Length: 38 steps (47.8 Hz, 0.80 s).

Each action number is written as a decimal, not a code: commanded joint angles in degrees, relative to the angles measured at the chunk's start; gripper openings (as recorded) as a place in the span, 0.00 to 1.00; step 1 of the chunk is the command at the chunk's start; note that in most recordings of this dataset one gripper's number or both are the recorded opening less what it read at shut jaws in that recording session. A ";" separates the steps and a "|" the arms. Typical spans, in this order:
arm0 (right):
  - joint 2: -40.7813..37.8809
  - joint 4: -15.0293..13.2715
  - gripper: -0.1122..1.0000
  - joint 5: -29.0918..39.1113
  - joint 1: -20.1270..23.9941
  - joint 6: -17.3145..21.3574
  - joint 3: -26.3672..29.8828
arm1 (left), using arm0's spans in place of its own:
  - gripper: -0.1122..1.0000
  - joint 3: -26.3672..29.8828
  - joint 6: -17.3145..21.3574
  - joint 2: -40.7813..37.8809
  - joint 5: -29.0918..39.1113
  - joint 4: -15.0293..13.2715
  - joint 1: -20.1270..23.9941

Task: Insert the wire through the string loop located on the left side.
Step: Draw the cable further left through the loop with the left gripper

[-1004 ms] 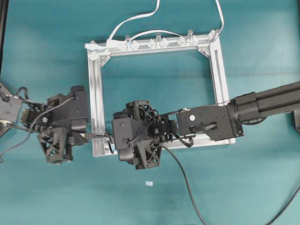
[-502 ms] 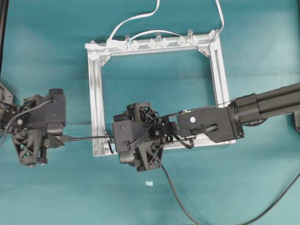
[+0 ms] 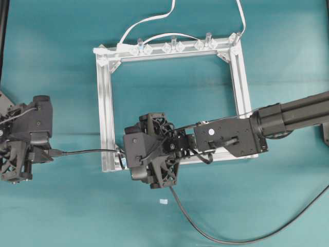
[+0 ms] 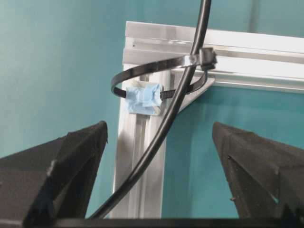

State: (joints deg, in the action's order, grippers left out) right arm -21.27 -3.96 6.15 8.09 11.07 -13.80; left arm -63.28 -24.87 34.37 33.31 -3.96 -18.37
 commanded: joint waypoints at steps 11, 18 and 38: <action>1.32 -0.09 0.92 -0.35 0.18 -0.09 0.70 | 0.26 -0.70 -0.44 -0.35 -2.02 -0.18 -1.14; 1.32 -0.09 0.92 -0.26 0.18 -0.09 0.70 | 0.27 -0.97 -0.44 -0.26 -1.49 -0.18 -1.14; 1.32 -0.09 0.92 -0.26 0.18 -0.09 0.79 | 0.88 -1.41 0.00 -0.35 -1.32 0.53 -1.14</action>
State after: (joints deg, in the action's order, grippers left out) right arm -21.27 -3.96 6.06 8.09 11.07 -13.80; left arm -64.95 -24.87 33.93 32.17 -3.69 -19.25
